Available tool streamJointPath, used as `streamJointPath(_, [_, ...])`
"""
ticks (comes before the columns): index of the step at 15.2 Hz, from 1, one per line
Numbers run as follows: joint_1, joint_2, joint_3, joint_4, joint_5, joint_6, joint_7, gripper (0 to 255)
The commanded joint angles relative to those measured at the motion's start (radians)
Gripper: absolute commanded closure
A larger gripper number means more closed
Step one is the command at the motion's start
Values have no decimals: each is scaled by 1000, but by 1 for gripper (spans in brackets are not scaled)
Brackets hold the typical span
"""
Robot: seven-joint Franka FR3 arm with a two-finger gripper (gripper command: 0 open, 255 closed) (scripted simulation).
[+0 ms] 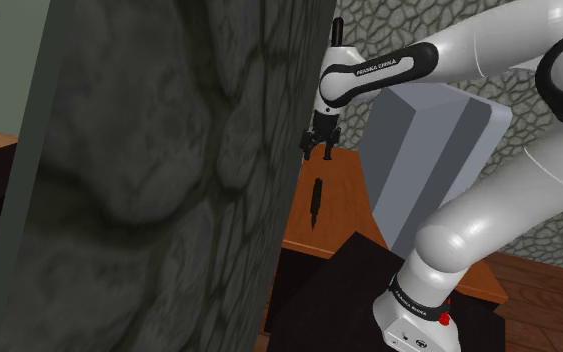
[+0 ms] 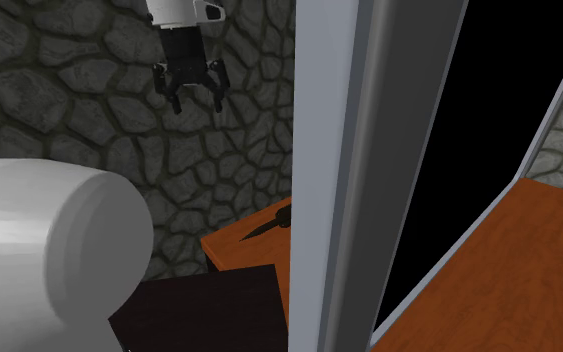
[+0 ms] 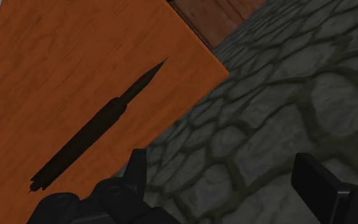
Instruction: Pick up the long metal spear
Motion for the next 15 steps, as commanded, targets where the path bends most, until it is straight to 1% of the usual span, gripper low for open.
streamJointPath(1, [-15, 74, -11, 18, 2, 54, 27, 0])
streamJointPath(8, [-64, 308, -60, 91, 27, 203, 93, 0])
streamJointPath(15, [-114, 545, -103, 200, 90, 316, 133, 0])
